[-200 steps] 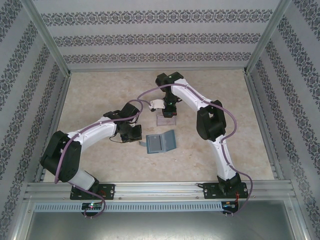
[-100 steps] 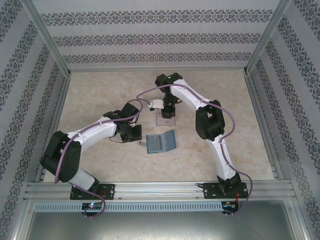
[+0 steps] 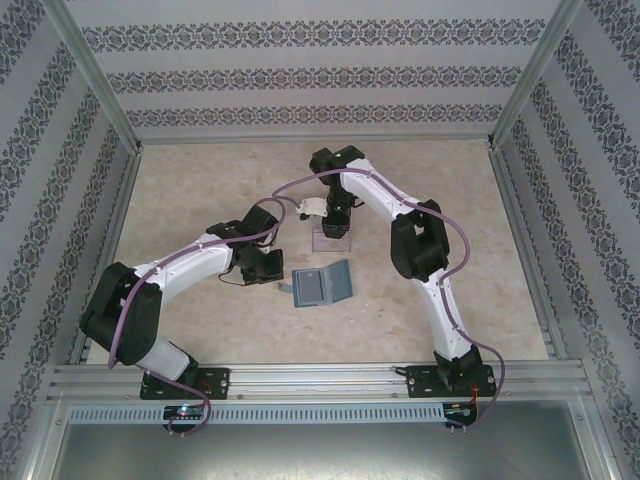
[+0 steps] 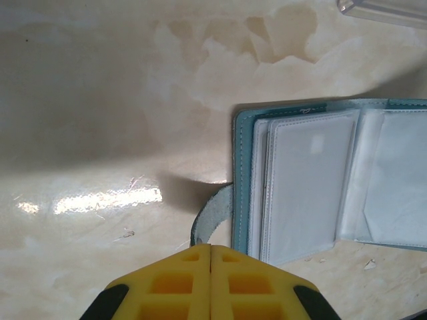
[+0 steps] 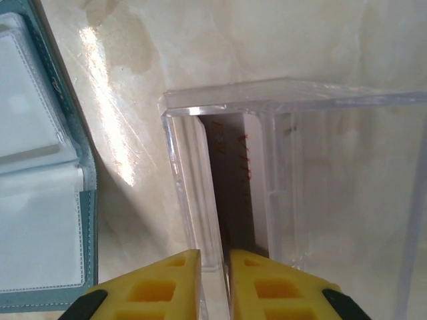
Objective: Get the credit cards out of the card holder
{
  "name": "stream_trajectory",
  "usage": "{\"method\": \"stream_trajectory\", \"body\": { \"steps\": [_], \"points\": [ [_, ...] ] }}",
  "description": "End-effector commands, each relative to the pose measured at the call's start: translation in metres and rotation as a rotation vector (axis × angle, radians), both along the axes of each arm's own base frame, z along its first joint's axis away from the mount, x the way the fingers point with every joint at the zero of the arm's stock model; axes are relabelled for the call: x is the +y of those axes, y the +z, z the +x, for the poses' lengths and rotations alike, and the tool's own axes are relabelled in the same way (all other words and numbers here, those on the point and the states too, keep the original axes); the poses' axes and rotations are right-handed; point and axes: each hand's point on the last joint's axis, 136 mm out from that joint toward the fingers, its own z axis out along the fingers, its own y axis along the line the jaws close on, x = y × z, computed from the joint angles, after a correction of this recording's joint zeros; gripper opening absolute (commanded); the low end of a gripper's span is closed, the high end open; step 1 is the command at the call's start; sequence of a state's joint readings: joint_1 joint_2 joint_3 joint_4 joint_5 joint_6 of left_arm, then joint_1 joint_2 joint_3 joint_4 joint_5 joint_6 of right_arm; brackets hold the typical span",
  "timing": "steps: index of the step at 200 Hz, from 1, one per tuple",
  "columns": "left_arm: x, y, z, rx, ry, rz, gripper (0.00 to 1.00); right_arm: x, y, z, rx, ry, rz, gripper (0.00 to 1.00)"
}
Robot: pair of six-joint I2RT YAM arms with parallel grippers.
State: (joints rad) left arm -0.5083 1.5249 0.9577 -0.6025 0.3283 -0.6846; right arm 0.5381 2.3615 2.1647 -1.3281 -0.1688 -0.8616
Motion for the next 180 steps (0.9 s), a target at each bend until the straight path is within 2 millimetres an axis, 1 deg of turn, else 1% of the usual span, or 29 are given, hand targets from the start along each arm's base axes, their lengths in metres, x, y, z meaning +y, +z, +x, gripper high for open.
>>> {"method": "stream_trajectory", "body": {
  "steps": [1, 12, 27, 45, 52, 68, 90, 115, 130, 141, 166, 180],
  "points": [
    [0.005, 0.009, 0.001, -0.010, -0.005, 0.004, 0.07, -0.008, 0.027, 0.008, -0.071, -0.031, 0.008, 0.20],
    [0.004, 0.010, 0.002, -0.014, -0.007, 0.002, 0.07, -0.011, 0.030, 0.010, -0.091, -0.038, 0.000, 0.22],
    [0.002, 0.010, 0.004, -0.016, -0.006, -0.002, 0.07, -0.016, 0.033, 0.011, -0.109, -0.058, -0.018, 0.22],
    [-0.001, 0.011, 0.007, -0.016, -0.010, -0.012, 0.07, -0.018, 0.036, 0.010, -0.118, -0.083, -0.016, 0.23],
    [-0.002, 0.012, 0.007, -0.016, -0.011, -0.018, 0.07, -0.018, 0.036, 0.009, -0.124, -0.095, -0.010, 0.23],
    [-0.006, 0.012, 0.010, -0.017, -0.014, -0.032, 0.07, -0.016, 0.036, 0.012, -0.158, -0.141, 0.016, 0.29],
    [-0.009, 0.011, 0.012, -0.020, -0.016, -0.040, 0.07, -0.011, 0.037, 0.015, -0.179, -0.227, 0.074, 0.29],
    [-0.012, 0.008, 0.017, -0.018, -0.023, -0.045, 0.07, 0.000, 0.041, 0.017, -0.189, -0.365, 0.169, 0.28],
    [-0.015, 0.008, 0.021, -0.019, -0.029, -0.048, 0.07, 0.006, 0.044, 0.022, -0.198, -0.488, 0.224, 0.27],
    [-0.017, 0.006, 0.023, -0.017, -0.032, -0.047, 0.07, 0.010, 0.046, 0.022, -0.184, -0.567, 0.263, 0.26],
    [-0.019, 0.005, 0.027, -0.018, -0.039, -0.047, 0.08, 0.012, 0.046, 0.026, -0.173, -0.758, 0.327, 0.25],
    [-0.020, 0.003, 0.028, -0.016, -0.040, -0.046, 0.09, 0.013, 0.047, 0.026, -0.151, -0.858, 0.374, 0.21]
  ]
}}
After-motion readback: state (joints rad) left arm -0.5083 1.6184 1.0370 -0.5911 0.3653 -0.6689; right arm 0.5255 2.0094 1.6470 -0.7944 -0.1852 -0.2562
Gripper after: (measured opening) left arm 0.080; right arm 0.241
